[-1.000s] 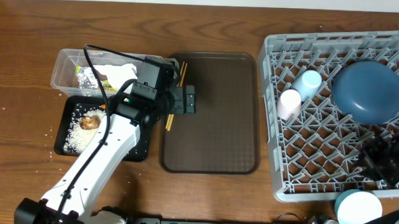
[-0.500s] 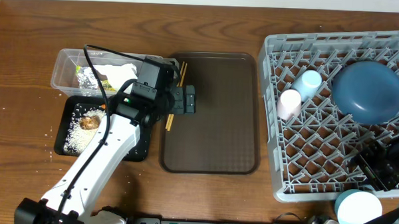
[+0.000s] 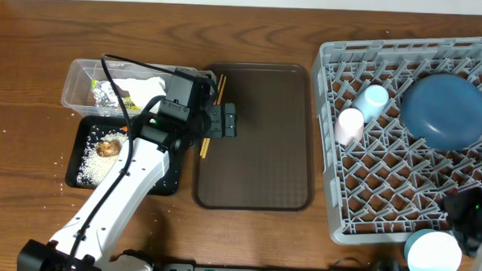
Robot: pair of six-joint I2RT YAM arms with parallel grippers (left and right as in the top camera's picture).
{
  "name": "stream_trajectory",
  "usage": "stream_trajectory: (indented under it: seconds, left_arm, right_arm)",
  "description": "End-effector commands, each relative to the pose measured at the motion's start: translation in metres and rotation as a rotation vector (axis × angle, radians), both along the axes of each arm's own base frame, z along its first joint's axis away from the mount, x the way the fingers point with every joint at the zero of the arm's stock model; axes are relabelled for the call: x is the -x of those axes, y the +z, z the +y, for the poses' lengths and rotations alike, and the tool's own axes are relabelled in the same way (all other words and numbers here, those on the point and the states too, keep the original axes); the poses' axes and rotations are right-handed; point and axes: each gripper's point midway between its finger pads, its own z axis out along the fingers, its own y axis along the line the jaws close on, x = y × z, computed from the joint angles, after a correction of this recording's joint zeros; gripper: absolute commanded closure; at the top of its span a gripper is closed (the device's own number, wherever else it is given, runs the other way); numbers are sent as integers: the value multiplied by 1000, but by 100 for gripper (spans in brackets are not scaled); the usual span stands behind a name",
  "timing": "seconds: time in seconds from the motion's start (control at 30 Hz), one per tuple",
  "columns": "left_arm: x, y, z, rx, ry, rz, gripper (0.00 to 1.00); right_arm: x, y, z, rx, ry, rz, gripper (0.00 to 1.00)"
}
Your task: Sort waste into correct bins and load items into the dishwasher rack
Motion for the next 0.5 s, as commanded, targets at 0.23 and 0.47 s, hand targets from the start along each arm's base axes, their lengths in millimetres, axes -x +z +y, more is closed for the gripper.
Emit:
stream_trajectory:
  seconds: [0.23,0.47]
  left_arm:
    - [-7,7,1,-8,3,-23,2]
    - [-7,7,1,-8,3,-23,2]
  right_arm:
    - [7,-52,2,-43,-80,54,46]
    - [3,-81,1,-91,-107,112,46]
